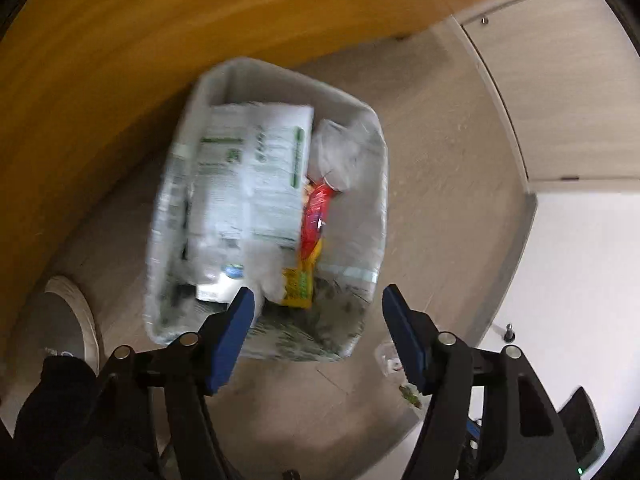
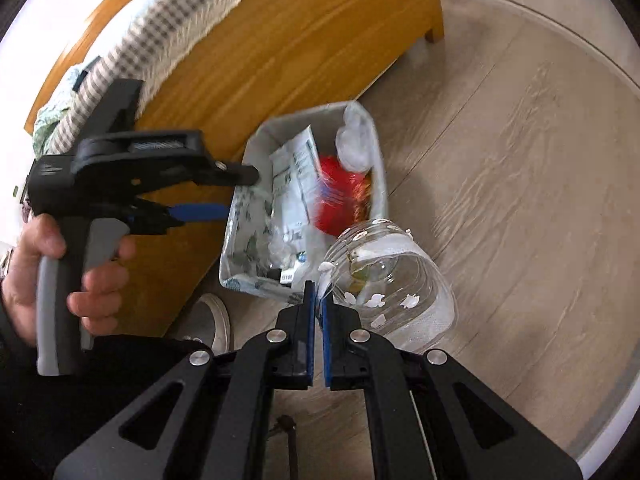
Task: Collect trash
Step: 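Open both tools to drop the packet and cup into the wastebasket, then move both tools back over the bed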
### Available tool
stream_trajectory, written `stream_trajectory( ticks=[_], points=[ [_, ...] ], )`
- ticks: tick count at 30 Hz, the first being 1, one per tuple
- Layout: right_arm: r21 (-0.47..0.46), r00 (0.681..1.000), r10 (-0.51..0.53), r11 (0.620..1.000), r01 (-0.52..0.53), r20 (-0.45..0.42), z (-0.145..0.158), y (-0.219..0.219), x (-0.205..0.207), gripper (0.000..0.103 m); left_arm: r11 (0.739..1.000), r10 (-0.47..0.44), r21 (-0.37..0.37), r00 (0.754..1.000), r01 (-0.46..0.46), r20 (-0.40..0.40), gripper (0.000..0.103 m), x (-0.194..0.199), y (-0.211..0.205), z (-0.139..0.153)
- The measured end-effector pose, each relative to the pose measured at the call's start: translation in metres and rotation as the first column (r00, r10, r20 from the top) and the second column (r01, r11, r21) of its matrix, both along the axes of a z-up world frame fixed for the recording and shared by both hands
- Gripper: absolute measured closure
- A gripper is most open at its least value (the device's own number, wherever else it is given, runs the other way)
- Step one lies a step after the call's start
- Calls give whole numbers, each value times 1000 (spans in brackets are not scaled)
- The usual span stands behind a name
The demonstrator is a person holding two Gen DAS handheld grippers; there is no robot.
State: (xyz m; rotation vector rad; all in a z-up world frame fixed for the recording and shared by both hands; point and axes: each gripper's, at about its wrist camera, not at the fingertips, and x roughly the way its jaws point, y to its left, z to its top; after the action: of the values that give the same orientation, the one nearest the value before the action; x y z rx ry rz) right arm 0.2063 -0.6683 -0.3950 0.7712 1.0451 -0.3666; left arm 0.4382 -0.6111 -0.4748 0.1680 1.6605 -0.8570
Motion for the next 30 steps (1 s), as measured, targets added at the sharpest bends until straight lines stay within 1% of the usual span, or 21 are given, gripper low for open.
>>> stream_trajectory(
  ticks=[1,2,3,4,7,8,9,11,13,14,15,16,17,19,20,22,25,30],
  points=[
    [6,1000,14,1000,-14,-5,-5,3,8,100,1000,-8,10,1000,8,3,39,4,6,4],
    [8,1000,24,1000,-24,-8,-10,5,10,100,998,-20,57,999,19,32,39,10,10,10],
    [11,999,35,999,-35,-11,-14,7,17,100,996,-34,89,997,28,65,39,16,15,19],
    [16,999,42,999,-42,-12,-17,8,23,100,995,-59,87,991,49,118,39,19,24,38],
    [25,998,63,998,-62,-28,-28,11,44,100,994,-108,31,969,103,222,39,18,45,81],
    [36,996,74,997,-72,-51,-35,12,53,100,994,-104,15,962,104,251,39,16,55,94],
    [61,993,88,995,-83,-80,-45,12,62,100,995,-91,-3,960,96,266,39,15,64,102],
    [101,985,103,991,-90,-137,-65,12,76,100,996,-50,-53,963,66,266,39,15,81,116],
    [97,963,107,992,-85,-245,-91,12,91,97,998,-25,-54,965,41,262,39,14,89,119],
    [99,946,90,993,-62,-311,-106,10,95,92,999,-12,-48,963,26,270,39,15,90,120],
    [115,931,91,992,-53,-353,-118,9,99,68,998,-8,-52,961,23,276,39,16,89,123],
    [123,921,97,991,-54,-377,-125,9,102,38,997,-12,-65,961,31,277,39,18,88,126],
    [111,914,87,993,-46,-397,-128,9,102,36,996,-16,-76,959,38,281,39,19,89,130],
    [102,916,49,995,-9,-398,-122,6,97,36,996,-7,-78,955,32,298,39,21,90,132],
    [100,923,26,995,14,-385,-114,4,93,36,997,2,-72,954,21,300,39,24,93,133],
    [75,930,5,997,25,-369,-97,4,88,36,997,26,-81,958,-3,285,39,27,98,135],
    [25,937,-7,1000,17,-350,-65,8,82,36,992,57,-127,965,-24,258,39,27,110,144],
    [-56,956,-21,998,5,-293,-4,15,77,36,989,47,-148,960,-6,275,39,11,128,150]
  ],
)
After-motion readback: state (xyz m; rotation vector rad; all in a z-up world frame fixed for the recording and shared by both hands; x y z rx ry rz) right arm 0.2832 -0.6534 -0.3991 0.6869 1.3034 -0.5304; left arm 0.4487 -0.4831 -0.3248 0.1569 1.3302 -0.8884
